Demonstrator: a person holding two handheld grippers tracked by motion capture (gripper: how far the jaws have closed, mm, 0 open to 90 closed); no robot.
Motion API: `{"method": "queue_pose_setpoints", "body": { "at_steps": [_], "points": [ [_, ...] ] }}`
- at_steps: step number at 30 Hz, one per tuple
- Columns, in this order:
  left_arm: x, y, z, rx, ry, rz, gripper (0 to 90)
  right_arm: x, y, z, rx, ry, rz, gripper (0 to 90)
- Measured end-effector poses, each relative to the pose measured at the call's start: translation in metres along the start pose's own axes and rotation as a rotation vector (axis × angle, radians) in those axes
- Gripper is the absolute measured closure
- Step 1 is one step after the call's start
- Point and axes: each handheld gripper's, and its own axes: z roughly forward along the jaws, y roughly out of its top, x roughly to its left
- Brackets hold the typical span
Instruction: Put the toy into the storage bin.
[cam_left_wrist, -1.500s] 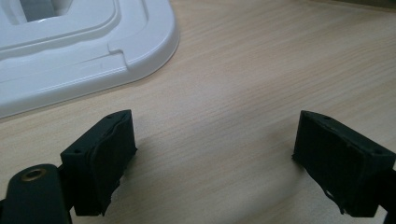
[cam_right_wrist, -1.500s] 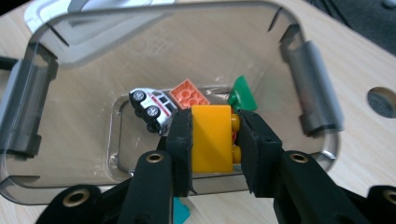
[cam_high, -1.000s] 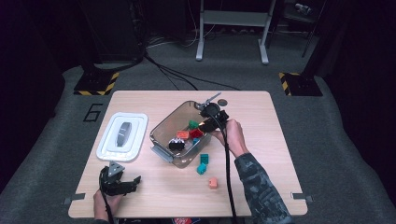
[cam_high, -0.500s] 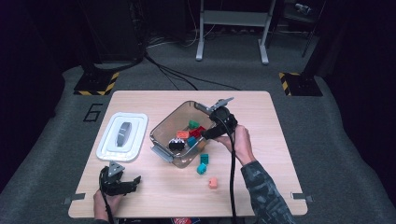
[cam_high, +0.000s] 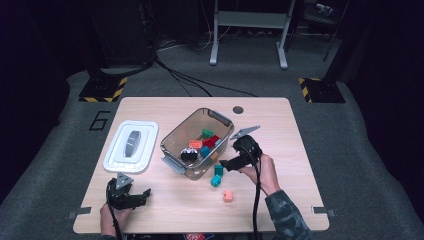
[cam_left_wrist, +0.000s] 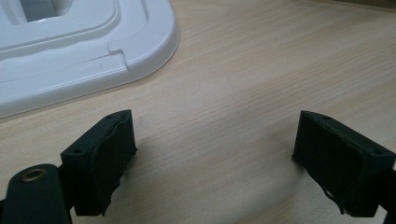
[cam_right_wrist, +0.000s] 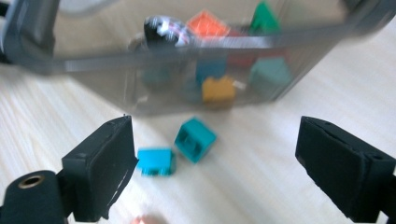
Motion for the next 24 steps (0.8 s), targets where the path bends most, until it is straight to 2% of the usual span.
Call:
{"method": "queue_pose_setpoints", "body": {
  "at_steps": [10,13,19,22,23,24],
  "points": [
    [0.000,0.000,0.000,0.004,-0.002,-0.001,12.5,0.016,-0.050,0.017,0.049,0.044,0.042,10.7],
    [0.000,0.000,0.000,0.003,-0.002,-0.002,12.5,0.024,-0.061,0.021,0.058,0.061,0.039,12.4],
    [0.000,0.000,0.000,0.002,-0.002,-0.002,12.5,0.036,-0.080,0.034,0.087,0.058,0.041,15.3],
    [0.000,0.000,0.000,-0.001,0.001,-0.002,12.5,0.037,-0.086,0.039,0.100,0.033,0.041,22.0],
    [0.000,0.000,0.000,0.004,-0.002,-0.001,12.5,0.037,-0.088,0.037,0.102,0.017,0.065,24.2],
    [0.000,0.000,0.000,0.002,0.000,0.000,12.5,0.034,-0.089,0.037,0.086,0.018,0.058,26.2]
  ]
}}
